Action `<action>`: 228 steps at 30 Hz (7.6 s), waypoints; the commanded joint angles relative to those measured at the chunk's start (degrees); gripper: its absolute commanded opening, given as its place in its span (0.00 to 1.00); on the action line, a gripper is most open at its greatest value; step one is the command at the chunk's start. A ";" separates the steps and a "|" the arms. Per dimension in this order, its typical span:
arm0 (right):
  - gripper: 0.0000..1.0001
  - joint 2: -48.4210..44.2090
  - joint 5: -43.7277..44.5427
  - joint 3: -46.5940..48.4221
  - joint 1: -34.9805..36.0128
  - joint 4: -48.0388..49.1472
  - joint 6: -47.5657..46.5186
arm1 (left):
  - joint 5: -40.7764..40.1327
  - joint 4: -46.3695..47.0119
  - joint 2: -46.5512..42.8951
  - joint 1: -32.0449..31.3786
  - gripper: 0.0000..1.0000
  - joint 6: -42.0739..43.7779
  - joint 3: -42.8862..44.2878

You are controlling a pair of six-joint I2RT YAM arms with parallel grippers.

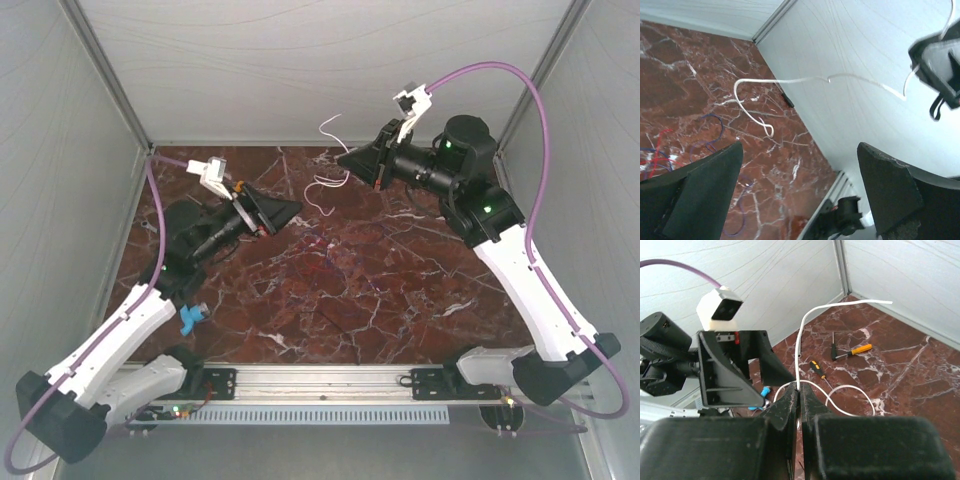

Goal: Zip-tie the wires
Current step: Pick up the cable at the center of the board, then straighten the cable at the center of the board, then pick up the ribbon at the center of the board.

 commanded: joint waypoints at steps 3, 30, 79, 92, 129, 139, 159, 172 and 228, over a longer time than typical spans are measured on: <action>0.00 -1.43 -5.54 -1.65 0.40 7.34 1.04 | -2.82 -0.40 4.10 0.05 0.94 -16.73 4.66; 0.00 -9.55 1.41 -9.87 0.71 7.81 -0.32 | -5.00 -4.88 8.32 -2.50 0.00 -11.73 1.15; 0.00 7.17 32.58 -45.26 -10.31 1.99 17.27 | -28.13 -33.08 44.08 0.57 0.00 12.76 13.71; 0.06 15.13 32.02 -43.50 -10.16 1.98 16.37 | -29.91 -38.82 53.35 -1.55 0.00 14.35 19.75; 0.44 -3.51 34.27 -43.03 -9.40 -2.96 10.37 | -31.65 -43.35 42.79 -2.42 1.00 15.46 22.12; 0.56 -14.12 28.38 -43.35 1.54 -0.99 2.15 | -40.96 -49.52 29.14 -2.36 1.00 20.69 26.29; 0.48 10.95 35.00 -41.10 30.21 2.66 -4.50 | -48.23 -25.70 -5.15 2.15 1.00 36.07 2.29; 0.39 20.92 38.45 -40.39 32.91 0.36 -2.87 | -46.06 -26.26 -4.22 2.59 0.99 35.43 2.44; 0.00 -7.34 22.31 -36.97 21.08 -9.55 -7.29 | 15.73 -20.00 -11.36 2.13 1.00 48.30 -0.06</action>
